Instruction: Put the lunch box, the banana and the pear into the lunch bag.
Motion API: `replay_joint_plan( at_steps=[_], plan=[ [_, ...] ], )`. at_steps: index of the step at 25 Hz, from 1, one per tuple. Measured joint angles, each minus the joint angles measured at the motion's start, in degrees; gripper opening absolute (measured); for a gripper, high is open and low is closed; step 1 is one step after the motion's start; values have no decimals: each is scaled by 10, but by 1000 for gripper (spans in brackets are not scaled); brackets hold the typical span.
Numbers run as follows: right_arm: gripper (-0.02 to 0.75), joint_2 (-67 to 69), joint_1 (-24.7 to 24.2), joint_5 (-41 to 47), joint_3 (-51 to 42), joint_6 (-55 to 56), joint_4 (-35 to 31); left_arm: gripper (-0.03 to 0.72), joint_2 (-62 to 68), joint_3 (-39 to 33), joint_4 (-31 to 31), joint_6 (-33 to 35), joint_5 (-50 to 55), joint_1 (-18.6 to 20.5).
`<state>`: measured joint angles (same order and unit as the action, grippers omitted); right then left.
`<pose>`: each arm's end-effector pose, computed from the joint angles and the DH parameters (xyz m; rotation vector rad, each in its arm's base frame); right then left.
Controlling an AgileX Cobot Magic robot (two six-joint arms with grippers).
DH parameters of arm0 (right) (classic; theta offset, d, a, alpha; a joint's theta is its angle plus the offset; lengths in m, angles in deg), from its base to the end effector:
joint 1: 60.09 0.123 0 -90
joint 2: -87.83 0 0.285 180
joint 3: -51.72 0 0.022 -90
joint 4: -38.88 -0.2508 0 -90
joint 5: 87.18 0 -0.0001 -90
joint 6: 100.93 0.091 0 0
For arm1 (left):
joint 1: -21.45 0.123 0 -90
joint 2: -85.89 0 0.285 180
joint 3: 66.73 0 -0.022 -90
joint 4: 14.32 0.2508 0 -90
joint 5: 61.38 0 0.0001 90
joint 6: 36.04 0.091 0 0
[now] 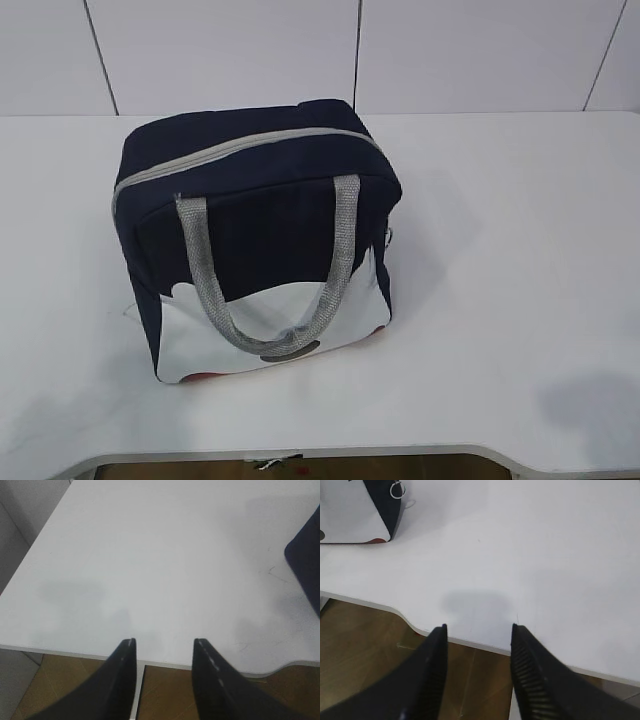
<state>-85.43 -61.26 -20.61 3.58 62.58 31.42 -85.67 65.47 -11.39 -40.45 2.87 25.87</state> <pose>-0.0131 0.0111 0.2717 -0.2975 2.0913 -0.0266 -0.0076 0.0036 0.2763 -0.1662 2.0958 0.0619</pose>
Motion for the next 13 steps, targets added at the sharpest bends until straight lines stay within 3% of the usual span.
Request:
replay_joint_plan(
  at_steps=[13],
  plan=[
    [354, 0, 0, 0, 0, 0, 0, 278, 0, 0, 0, 0, 0, 0]
  ],
)
